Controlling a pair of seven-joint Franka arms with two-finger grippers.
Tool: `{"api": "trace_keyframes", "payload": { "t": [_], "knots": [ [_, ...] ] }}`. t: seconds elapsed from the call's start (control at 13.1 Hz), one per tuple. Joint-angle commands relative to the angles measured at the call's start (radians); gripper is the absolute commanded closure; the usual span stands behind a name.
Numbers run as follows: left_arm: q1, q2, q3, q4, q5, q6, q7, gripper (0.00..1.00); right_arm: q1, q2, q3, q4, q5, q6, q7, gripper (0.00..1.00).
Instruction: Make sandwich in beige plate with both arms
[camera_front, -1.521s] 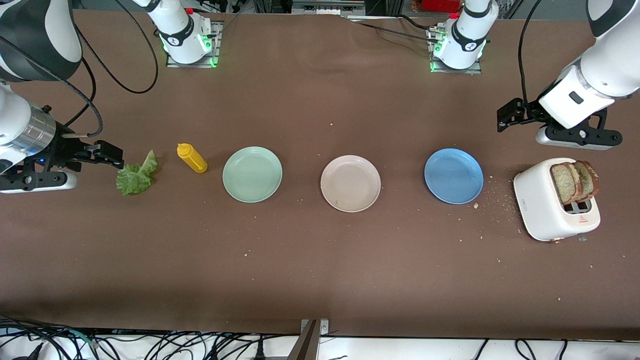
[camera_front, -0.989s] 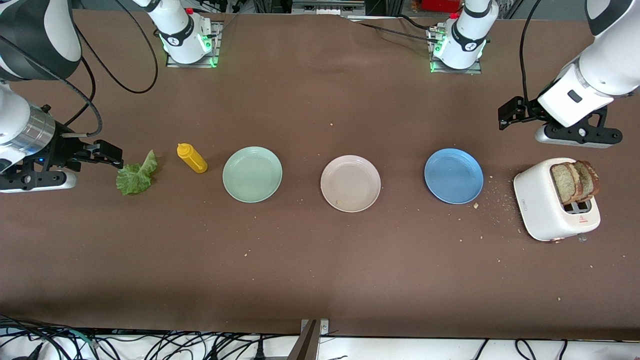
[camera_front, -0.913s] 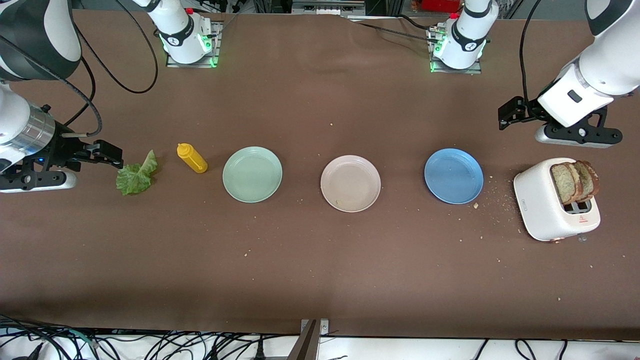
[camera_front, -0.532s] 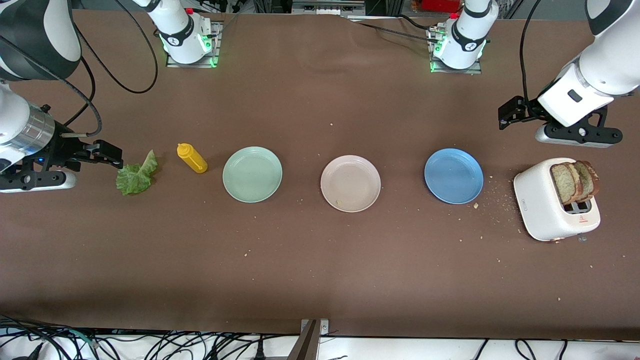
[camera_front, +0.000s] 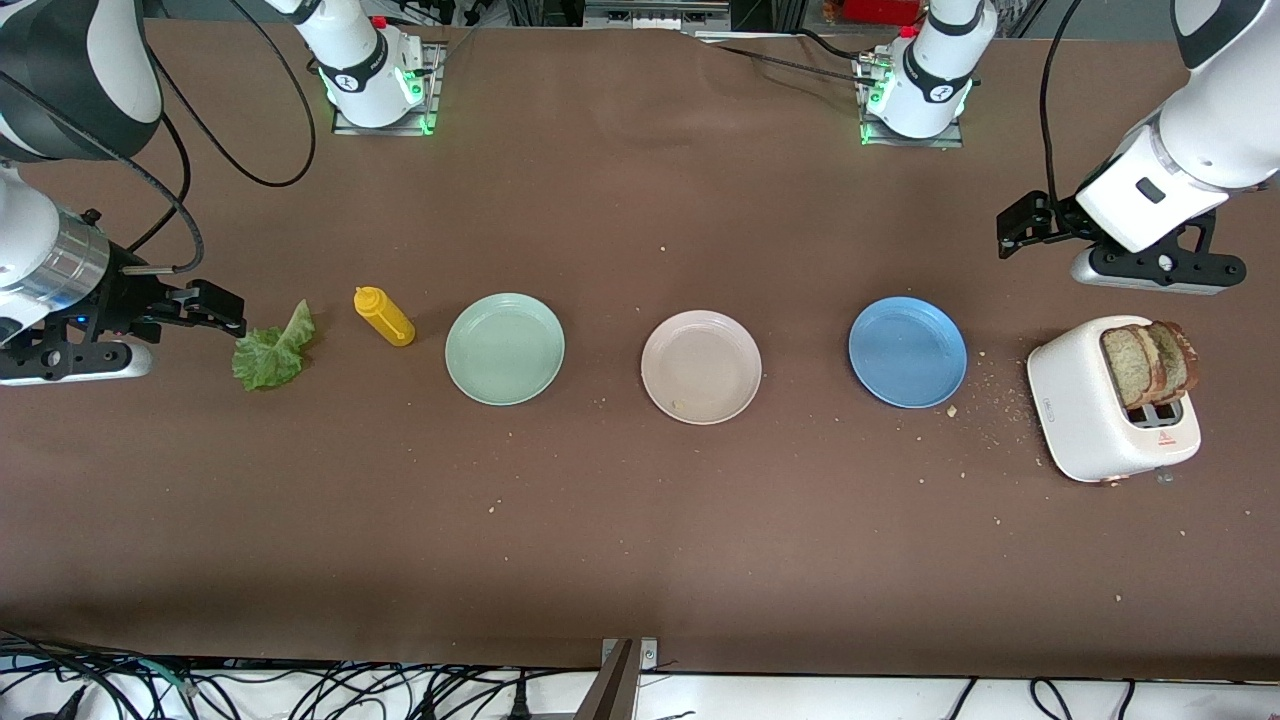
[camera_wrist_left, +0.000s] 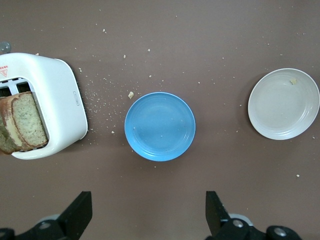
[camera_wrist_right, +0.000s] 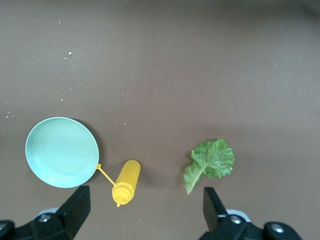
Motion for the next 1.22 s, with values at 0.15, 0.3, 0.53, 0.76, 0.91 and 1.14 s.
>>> {"api": "trace_keyframes", "payload": {
  "t": [0.15,0.3,0.53,0.76,0.91,1.14],
  "knots": [
    [0.009,-0.019,-0.007,-0.008,0.020,-0.013,0.018,0.00,-0.004,-0.025,0.001,-0.022,0.009,-0.008,0.007,0.00],
    [0.009,-0.021,-0.007,-0.008,0.020,-0.013,0.017,0.00,-0.004,-0.025,0.001,-0.024,0.009,-0.009,0.008,0.00],
    [0.009,-0.021,-0.007,-0.008,0.020,-0.013,0.018,0.00,-0.004,-0.025,0.001,-0.024,-0.008,-0.009,0.007,0.00],
    [0.009,-0.019,-0.007,-0.008,0.020,-0.013,0.018,0.00,-0.004,-0.025,0.001,-0.027,-0.008,-0.011,0.010,0.00],
    [0.009,-0.019,-0.007,-0.008,0.020,-0.013,0.017,0.00,-0.004,-0.025,0.001,-0.027,-0.008,-0.009,0.010,0.00],
    [0.009,-0.019,-0.007,-0.008,0.020,-0.013,0.017,0.00,-0.004,-0.025,0.000,-0.027,-0.009,-0.009,0.010,0.00]
  ]
}}
